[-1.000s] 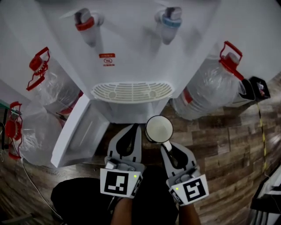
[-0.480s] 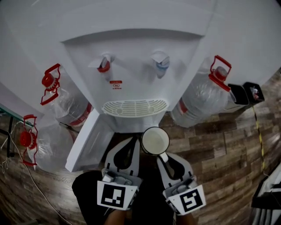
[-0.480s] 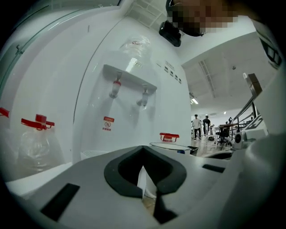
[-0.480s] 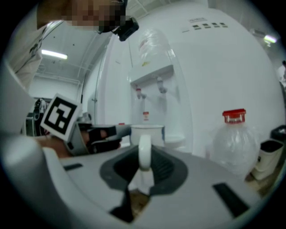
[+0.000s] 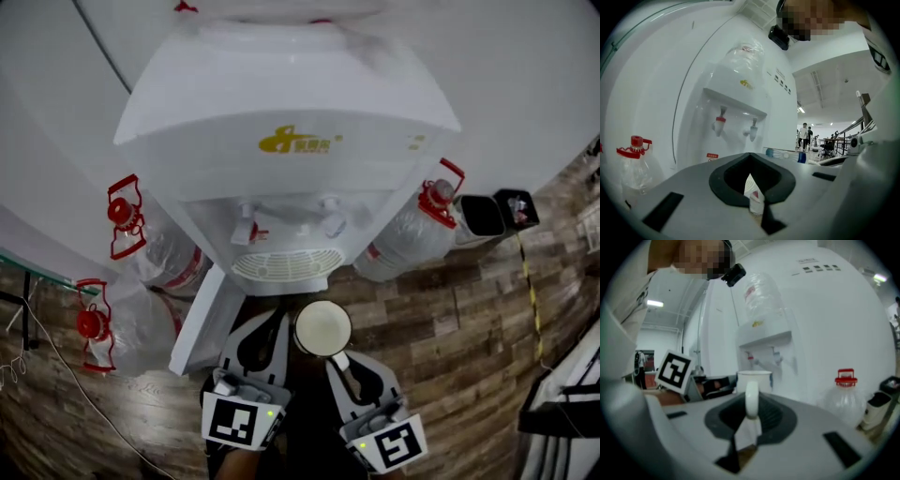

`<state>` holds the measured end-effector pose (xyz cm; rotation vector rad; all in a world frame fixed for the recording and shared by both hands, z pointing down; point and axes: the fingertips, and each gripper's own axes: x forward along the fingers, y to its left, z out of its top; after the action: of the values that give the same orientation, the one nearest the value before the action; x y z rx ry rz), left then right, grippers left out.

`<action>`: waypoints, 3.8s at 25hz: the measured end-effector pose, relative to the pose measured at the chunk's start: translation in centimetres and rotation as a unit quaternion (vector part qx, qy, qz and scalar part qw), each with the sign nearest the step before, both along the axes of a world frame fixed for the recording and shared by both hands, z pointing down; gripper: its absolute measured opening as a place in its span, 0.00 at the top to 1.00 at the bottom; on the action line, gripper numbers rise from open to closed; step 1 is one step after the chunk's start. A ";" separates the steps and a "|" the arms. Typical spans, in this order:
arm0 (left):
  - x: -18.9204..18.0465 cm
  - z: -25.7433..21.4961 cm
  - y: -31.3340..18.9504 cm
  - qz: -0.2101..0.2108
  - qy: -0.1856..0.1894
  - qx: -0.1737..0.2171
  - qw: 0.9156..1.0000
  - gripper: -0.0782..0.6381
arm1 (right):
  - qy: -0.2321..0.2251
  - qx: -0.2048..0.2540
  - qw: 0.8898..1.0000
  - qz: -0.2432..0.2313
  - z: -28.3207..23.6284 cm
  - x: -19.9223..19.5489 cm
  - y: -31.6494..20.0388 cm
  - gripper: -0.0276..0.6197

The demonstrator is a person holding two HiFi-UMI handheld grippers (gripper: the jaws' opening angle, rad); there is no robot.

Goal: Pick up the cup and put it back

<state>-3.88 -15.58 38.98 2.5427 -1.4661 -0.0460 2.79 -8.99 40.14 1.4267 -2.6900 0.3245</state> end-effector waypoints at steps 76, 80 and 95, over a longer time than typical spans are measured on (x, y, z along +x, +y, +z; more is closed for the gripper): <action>3.8 -48.8 21.8 0.016 0.019 0.047 0.999 0.88 | 0.018 0.044 0.998 -0.041 -48.8 4.4 20.3 0.85; 3.9 -48.7 21.7 0.017 0.022 0.048 0.998 0.88 | 0.017 0.045 0.998 -0.040 -48.7 4.5 20.1 0.85; 4.4 -48.2 21.5 0.010 0.013 0.045 0.999 0.88 | 0.005 0.035 0.998 -0.045 -47.6 5.3 19.8 0.85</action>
<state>0.53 5.90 -9.27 2.6159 -1.4602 -0.1450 8.06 10.79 -7.47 1.3149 -2.7717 0.2186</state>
